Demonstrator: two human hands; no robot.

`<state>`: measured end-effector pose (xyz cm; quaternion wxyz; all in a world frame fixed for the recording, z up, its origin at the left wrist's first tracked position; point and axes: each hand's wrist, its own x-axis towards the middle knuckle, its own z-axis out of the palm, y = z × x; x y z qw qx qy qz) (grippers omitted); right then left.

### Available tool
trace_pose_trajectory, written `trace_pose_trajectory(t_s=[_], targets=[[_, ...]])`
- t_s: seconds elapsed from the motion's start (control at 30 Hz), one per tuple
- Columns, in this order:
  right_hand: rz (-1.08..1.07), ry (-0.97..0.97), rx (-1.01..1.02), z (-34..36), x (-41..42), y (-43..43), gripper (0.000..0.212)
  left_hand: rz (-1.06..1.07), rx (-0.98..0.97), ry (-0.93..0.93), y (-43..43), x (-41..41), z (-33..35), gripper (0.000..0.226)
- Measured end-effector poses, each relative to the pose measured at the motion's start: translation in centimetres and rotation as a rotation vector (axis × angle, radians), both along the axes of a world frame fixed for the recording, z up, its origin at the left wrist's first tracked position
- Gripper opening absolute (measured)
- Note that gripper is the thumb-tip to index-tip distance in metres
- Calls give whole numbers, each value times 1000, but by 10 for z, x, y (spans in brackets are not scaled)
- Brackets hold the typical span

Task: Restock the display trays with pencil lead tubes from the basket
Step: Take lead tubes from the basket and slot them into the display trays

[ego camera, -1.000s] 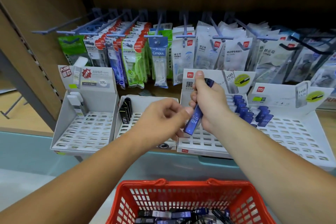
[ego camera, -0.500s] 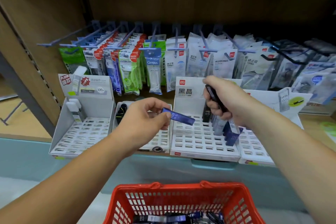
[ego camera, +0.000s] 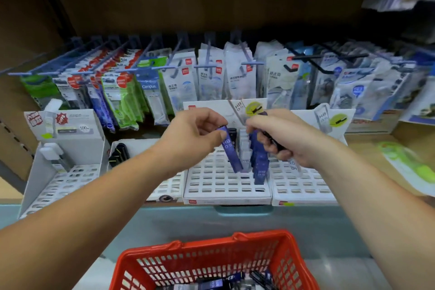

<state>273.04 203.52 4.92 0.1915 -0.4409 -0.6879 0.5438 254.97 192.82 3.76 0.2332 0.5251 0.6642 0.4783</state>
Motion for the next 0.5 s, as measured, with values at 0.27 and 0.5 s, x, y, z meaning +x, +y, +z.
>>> trace_pose_trajectory(t_s=[0.27, 0.5], targets=[[14, 112, -126, -12, 30, 6, 10, -127, -36, 95, -1, 47, -20, 13], [29, 247, -198, -14, 59, -3, 25, -126, -49, 190, -3, 58, -33, 12]])
